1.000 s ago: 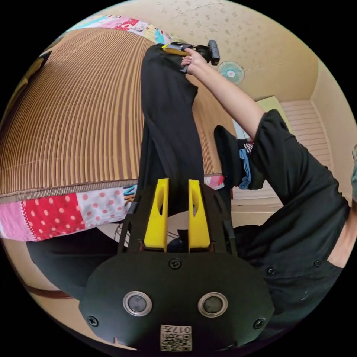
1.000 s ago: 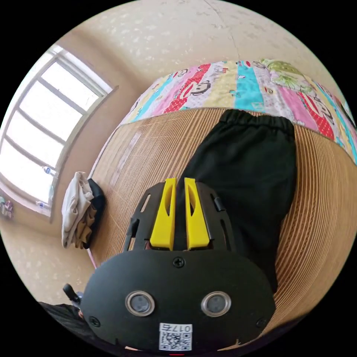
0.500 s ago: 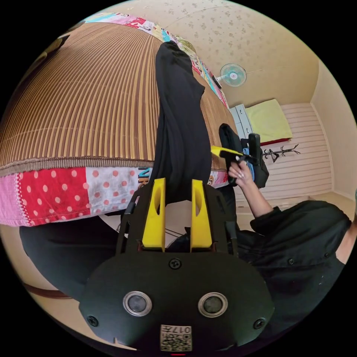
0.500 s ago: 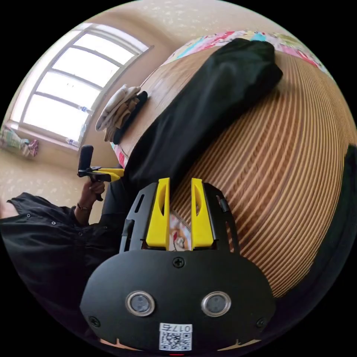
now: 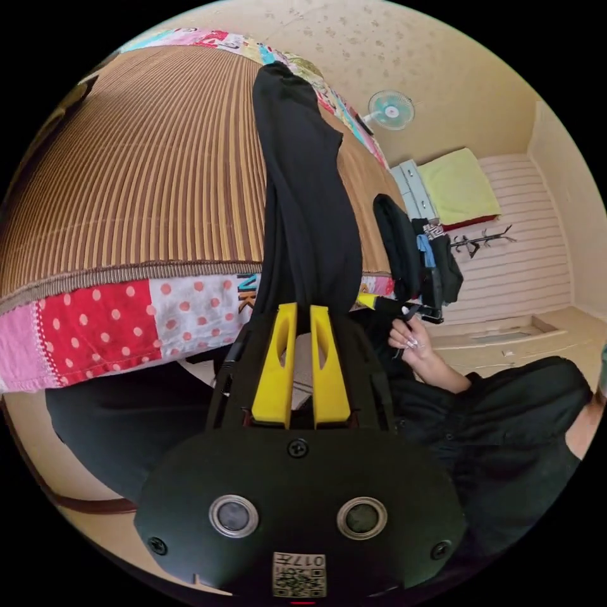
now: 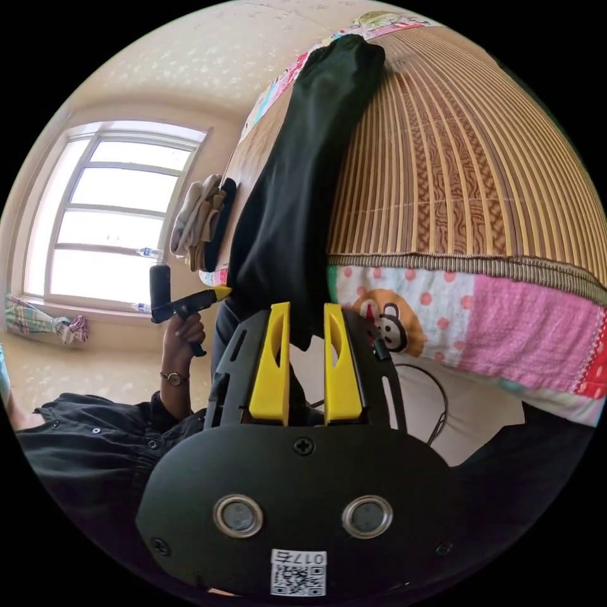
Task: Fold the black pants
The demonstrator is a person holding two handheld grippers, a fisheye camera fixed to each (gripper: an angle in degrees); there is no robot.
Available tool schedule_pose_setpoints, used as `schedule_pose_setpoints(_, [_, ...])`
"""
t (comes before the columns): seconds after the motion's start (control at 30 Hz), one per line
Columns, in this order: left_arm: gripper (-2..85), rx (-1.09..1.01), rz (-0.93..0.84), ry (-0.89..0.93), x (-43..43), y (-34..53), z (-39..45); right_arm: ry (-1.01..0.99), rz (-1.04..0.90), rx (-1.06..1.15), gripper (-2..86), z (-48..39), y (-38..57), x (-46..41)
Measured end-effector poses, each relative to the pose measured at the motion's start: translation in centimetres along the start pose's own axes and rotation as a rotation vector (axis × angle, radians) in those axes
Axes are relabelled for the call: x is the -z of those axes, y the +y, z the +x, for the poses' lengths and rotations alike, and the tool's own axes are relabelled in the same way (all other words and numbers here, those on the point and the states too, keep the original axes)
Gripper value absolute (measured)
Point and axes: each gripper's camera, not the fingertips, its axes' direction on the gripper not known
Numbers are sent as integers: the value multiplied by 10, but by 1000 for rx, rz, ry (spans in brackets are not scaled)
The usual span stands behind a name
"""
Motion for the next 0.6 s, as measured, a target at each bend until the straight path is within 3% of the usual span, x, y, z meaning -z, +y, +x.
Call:
schedule_pose_setpoints(0.07, [29,159,60,185,11,16,-47,19,-3,19,78,-5,5,4])
schedule_pose_setpoints(0.13, [44,232,107,236,21,30,-71,45,0,25,77,-9,10,8])
schedule_pose_setpoints(0.23, [83,232,145,152,41,40,-72,121,36,52,77,-21,18,18])
schedule_pose_setpoints(0.37, [104,54,137,57,41,21,-28,173,40,94,77,-36,26,17])
schedule_pose_setpoints(0.6, [88,8,38,-204,-3,-1,17,163,15,80,67,-44,35,11])
